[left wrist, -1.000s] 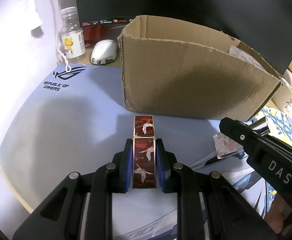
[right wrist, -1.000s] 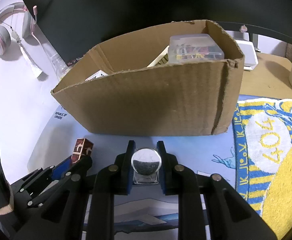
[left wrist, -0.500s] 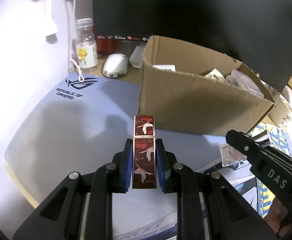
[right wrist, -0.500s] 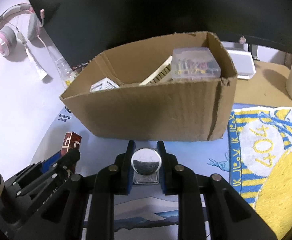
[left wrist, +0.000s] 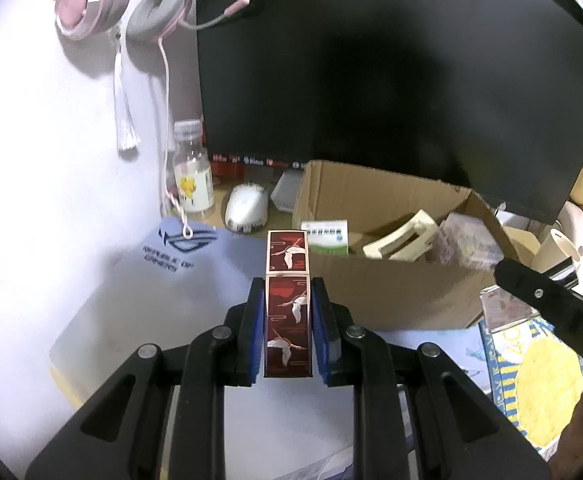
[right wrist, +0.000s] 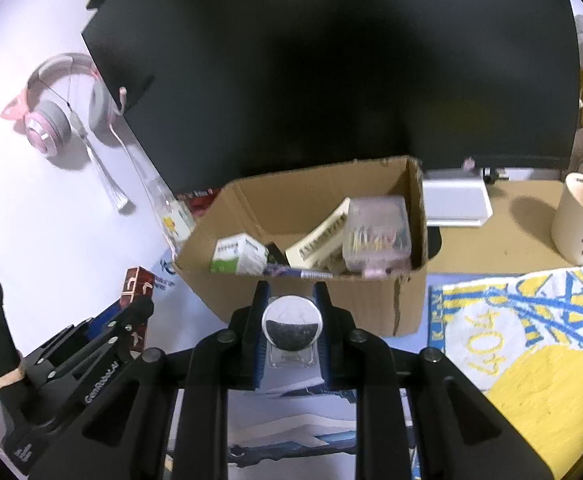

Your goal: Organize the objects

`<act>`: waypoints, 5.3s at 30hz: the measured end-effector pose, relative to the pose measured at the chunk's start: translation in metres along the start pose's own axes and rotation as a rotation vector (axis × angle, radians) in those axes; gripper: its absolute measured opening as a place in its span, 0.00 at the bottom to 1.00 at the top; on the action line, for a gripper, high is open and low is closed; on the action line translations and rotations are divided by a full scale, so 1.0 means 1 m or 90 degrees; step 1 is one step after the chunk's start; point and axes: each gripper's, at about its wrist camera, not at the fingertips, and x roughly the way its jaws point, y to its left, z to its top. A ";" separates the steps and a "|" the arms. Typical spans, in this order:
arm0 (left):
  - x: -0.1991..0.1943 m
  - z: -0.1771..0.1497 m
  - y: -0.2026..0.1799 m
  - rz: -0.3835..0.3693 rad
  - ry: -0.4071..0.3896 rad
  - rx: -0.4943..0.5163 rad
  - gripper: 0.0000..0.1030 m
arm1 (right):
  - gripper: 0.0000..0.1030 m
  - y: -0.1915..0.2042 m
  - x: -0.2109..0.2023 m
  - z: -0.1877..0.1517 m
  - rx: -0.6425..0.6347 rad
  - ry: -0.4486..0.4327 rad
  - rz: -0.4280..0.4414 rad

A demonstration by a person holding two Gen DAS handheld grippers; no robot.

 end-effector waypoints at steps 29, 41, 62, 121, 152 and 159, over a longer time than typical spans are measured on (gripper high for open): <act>0.007 0.065 -0.010 -0.018 -0.085 0.002 0.20 | 0.22 -0.007 0.004 0.055 -0.031 -0.061 0.016; 0.040 0.058 -0.027 -0.081 -0.072 0.016 0.20 | 0.22 -0.022 0.036 0.052 -0.020 -0.040 0.030; 0.083 0.041 -0.043 -0.051 -0.010 0.043 0.20 | 0.22 -0.025 0.055 0.044 -0.028 -0.004 -0.003; -0.064 0.028 0.031 0.096 -0.129 -0.016 1.00 | 1.00 0.006 -0.035 0.028 -0.090 -0.083 -0.017; -0.075 -0.021 0.023 0.090 -0.115 0.000 1.00 | 1.00 -0.046 -0.066 -0.032 -0.052 -0.113 -0.042; -0.059 -0.022 0.028 0.092 -0.090 -0.004 1.00 | 1.00 -0.046 -0.060 -0.033 -0.059 -0.105 -0.052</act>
